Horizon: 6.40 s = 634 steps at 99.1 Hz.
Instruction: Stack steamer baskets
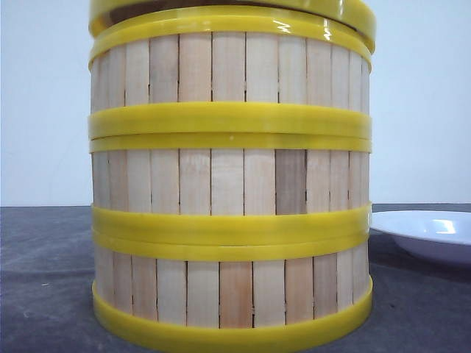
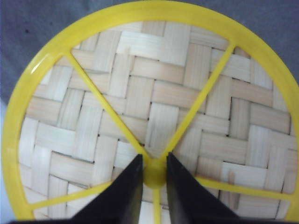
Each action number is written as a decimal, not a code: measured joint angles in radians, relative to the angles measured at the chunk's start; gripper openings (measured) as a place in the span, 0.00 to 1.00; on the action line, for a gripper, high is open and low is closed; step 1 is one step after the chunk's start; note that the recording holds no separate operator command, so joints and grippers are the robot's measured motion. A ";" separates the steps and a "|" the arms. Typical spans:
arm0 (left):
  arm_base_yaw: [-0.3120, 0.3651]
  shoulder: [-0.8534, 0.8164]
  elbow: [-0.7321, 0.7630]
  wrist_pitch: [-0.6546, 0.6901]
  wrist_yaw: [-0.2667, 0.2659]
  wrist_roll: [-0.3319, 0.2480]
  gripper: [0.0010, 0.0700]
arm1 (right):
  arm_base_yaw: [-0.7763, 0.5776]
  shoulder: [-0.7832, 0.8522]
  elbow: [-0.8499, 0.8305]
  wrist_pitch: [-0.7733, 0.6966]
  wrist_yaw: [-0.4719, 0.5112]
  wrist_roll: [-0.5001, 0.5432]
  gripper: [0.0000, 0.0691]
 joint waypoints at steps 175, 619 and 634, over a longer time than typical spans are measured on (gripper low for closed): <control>0.000 0.000 0.000 0.031 0.010 0.000 0.28 | 0.104 -0.469 0.041 0.131 0.385 0.000 0.61; 0.492 -0.300 -0.784 0.606 -0.059 0.157 0.01 | 0.189 -1.185 -0.965 0.359 0.551 0.297 0.01; 0.492 -0.300 -0.784 0.606 -0.059 0.157 0.01 | 0.189 -1.185 -0.965 0.359 0.550 0.297 0.01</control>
